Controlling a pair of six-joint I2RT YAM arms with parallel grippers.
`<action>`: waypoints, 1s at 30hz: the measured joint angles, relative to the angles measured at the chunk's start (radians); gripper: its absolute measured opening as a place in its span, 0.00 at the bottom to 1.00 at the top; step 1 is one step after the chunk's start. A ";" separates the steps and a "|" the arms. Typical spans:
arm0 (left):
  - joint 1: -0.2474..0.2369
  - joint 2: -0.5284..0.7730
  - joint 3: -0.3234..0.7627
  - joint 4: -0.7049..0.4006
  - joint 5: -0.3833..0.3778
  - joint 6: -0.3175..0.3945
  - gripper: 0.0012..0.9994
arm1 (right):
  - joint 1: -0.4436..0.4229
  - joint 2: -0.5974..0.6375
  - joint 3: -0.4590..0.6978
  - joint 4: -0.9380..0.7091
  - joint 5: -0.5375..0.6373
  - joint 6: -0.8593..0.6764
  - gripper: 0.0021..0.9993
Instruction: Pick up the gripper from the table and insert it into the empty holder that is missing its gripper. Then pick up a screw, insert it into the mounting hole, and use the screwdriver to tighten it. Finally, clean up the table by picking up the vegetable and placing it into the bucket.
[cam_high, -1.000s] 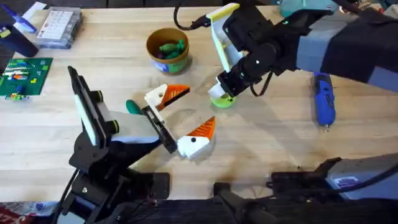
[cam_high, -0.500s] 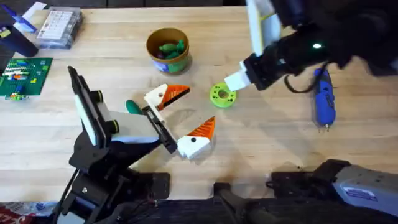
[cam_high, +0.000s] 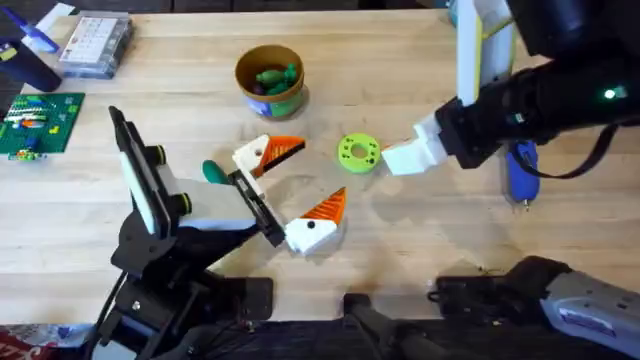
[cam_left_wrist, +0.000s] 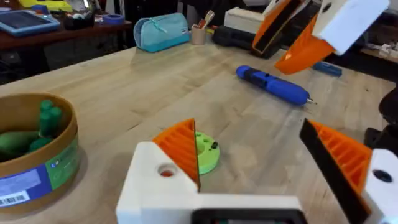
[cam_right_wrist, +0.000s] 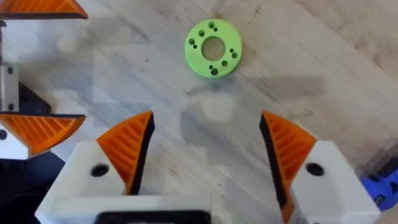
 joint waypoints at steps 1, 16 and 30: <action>0.000 0.000 0.000 0.000 0.000 0.000 0.99 | 0.001 -0.001 -0.009 0.017 0.000 0.002 0.99; 0.000 0.000 0.000 0.000 0.000 0.000 0.99 | 0.038 0.164 -0.294 0.389 0.001 0.033 0.96; 0.000 0.000 0.000 0.000 0.000 0.000 0.99 | 0.041 0.336 -0.296 0.501 0.002 0.044 0.52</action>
